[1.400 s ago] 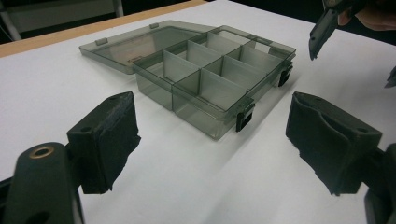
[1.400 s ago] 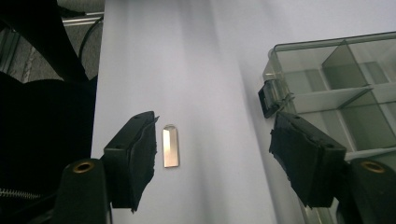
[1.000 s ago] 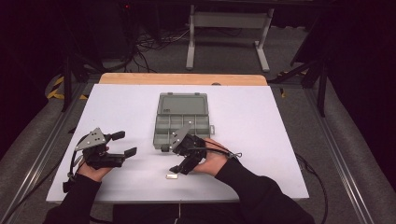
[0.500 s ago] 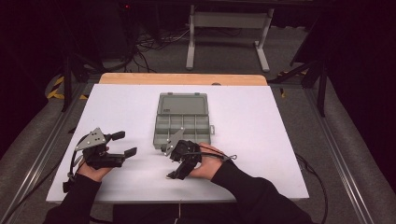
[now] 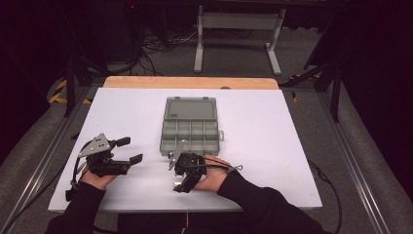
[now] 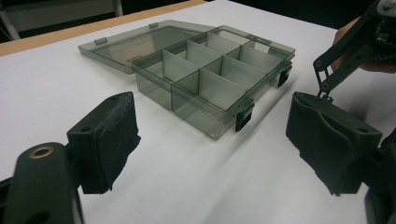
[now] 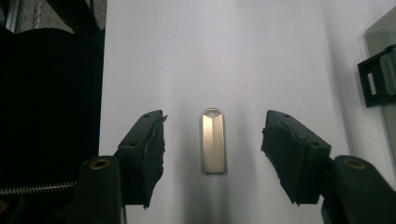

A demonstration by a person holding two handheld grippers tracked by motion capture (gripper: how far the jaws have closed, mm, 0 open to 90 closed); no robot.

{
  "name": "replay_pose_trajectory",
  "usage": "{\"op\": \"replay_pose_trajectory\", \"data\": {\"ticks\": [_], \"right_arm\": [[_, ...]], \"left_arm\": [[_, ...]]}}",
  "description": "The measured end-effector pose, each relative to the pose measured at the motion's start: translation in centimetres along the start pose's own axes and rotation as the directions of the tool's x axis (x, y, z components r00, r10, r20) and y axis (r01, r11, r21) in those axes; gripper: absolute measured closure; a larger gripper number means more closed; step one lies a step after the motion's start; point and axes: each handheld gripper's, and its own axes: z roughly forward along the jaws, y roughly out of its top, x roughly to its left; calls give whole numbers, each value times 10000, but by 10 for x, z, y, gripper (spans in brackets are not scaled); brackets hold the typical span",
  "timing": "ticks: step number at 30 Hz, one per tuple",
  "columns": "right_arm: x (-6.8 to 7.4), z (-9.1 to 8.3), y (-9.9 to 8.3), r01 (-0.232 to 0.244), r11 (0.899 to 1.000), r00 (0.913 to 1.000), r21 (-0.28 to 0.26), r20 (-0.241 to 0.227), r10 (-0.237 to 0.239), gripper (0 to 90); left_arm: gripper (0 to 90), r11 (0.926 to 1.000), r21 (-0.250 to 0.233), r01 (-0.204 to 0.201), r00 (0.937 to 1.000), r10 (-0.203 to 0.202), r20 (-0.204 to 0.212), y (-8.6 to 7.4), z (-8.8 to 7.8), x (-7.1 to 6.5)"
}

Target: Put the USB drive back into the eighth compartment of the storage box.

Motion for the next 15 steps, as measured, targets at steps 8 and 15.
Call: {"op": "replay_pose_trajectory", "data": {"ticks": [8,15], "right_arm": [[4,6,0,148,9995,9998,277,129,-152,473],[7,10,0,211,9986,9990,493,388,-230,551]], "left_arm": [[175,10000,15,-14,10000,14,-2,0,0,0],[174,10000,61,-65,10000,65,-1,0,0,0]]}}
